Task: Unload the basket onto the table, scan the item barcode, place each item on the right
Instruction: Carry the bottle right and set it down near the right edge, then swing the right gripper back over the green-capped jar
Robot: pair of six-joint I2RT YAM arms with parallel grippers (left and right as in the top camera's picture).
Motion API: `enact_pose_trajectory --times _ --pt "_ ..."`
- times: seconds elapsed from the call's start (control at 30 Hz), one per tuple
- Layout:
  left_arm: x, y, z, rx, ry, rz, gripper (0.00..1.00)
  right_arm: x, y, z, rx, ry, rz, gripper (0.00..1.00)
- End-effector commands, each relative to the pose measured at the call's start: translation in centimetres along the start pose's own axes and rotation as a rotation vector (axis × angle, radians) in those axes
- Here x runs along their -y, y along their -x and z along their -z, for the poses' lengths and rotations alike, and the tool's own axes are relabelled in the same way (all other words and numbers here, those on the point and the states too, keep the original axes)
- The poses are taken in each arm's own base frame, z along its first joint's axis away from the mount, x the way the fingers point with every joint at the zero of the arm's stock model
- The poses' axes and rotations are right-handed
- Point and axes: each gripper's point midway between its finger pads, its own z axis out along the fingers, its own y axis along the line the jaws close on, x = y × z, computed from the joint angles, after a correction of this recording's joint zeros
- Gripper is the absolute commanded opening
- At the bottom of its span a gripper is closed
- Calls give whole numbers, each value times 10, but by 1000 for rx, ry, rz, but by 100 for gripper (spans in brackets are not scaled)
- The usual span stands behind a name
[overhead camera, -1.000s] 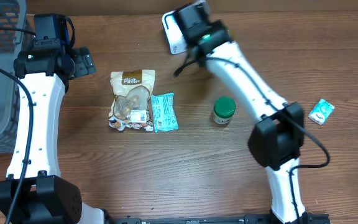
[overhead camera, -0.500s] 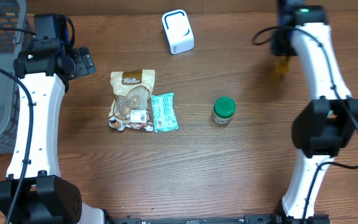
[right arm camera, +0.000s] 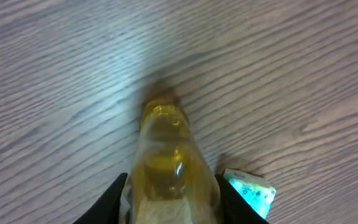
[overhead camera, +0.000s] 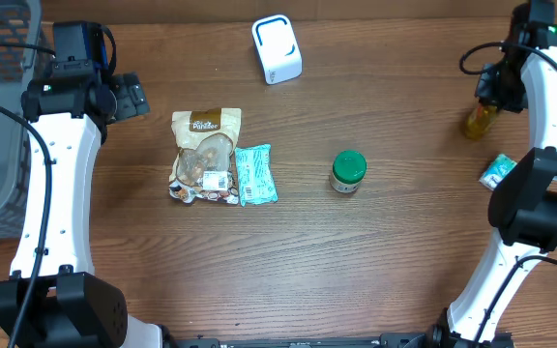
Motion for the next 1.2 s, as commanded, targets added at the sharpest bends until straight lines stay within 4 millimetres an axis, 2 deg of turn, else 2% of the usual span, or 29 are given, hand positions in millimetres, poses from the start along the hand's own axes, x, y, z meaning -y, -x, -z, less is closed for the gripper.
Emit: enact_pose_trajectory --times 0.0,0.13,0.23,0.3,0.4,0.5,0.7,0.8,0.9,1.0,1.1,1.17 --pt "1 0 0 0 7 -26 100 3 7 24 59 21 -31 35" --pt "1 0 0 0 7 -26 99 3 7 24 60 21 -30 70" --pt "1 0 0 0 7 -26 100 3 8 24 60 21 -30 91" --pt "1 0 0 0 7 -26 99 3 8 24 62 21 -30 100" --pt "1 0 0 0 7 -26 99 6 12 25 77 4 -34 100" --pt "1 0 0 0 7 -26 100 15 20 37 111 -39 -42 100" --pt "1 0 0 0 7 -26 99 9 46 98 264 -4 -50 100" --pt "1 0 0 0 7 -26 100 -11 52 131 337 80 -29 100" --pt "1 0 0 0 7 -26 100 -59 46 157 357 279 44 100" --pt "1 0 0 0 7 -26 99 -99 33 165 330 396 111 100" --pt "1 0 0 0 7 -26 100 -137 9 163 272 428 182 100" --pt "1 0 0 0 7 -26 100 -155 -5 161 239 438 223 100"
